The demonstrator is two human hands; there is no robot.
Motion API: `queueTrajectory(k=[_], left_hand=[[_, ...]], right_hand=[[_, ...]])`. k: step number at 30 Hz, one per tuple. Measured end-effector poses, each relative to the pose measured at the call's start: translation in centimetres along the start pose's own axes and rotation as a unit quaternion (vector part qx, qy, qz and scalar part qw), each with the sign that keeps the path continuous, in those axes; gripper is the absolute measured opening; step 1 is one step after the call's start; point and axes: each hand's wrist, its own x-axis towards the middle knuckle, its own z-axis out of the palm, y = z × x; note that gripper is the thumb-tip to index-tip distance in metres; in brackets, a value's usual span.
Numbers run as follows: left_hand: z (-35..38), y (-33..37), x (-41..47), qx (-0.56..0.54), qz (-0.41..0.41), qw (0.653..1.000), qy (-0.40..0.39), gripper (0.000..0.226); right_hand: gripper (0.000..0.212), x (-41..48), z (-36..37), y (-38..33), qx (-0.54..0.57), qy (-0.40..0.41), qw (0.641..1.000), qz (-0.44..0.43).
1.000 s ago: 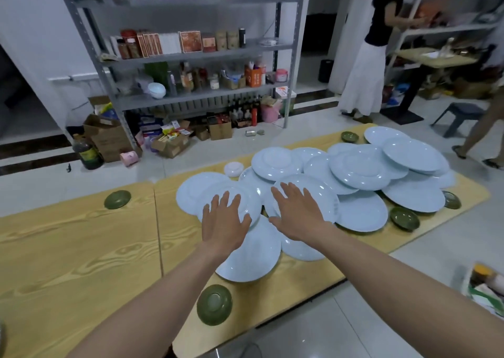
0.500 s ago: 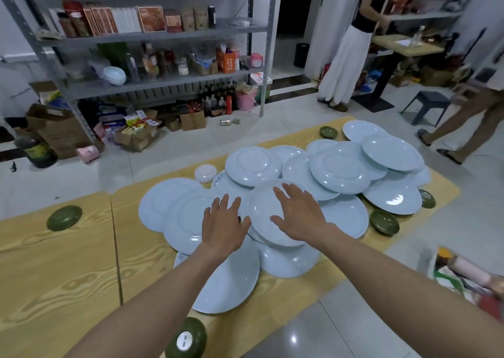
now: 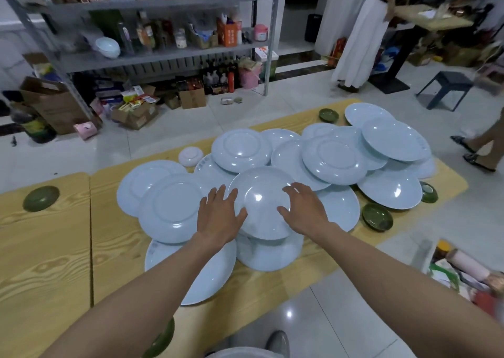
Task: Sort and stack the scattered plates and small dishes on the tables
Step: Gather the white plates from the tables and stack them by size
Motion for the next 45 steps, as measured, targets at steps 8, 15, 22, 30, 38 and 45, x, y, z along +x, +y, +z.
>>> queueTrajectory(k=[8, 15, 22, 30, 38, 45], left_hand=[[1.4, 0.8, -0.2, -0.009, -0.017, 1.000, -0.005, 0.062], [2.0, 1.4, -0.8, -0.001, -0.036, 0.999, -0.007, 0.061], [2.2, 2.1, -1.2, 0.003, -0.046, 0.999, -0.008, 0.061], [1.1, 3.3, -1.0, 0.021, -0.019, 1.000, 0.002, 0.062], [-2.1, 5.5, 0.5, 0.018, 0.051, 0.997, 0.063, 0.060], [-2.9, 8.9, 0.9, 0.003, 0.130, 0.991, 0.042, 0.061]], right_hand=[[0.039, -0.3, 3.0, 3.6, 0.136, 0.030, 0.985, 0.104], [0.039, 0.2, 4.8, 5.3, 0.309, 0.006, 0.928, 0.209], [0.035, 0.6, 5.6, 5.4, 0.481, -0.015, 0.835, 0.267], [0.044, 0.6, 4.9, 5.5, 0.593, 0.016, 0.758, 0.271], [0.047, -0.6, 1.1, 7.0, 0.623, 0.108, 0.730, 0.258], [0.052, -4.2, -2.2, 10.1, 0.635, 0.255, 0.664, 0.301]])
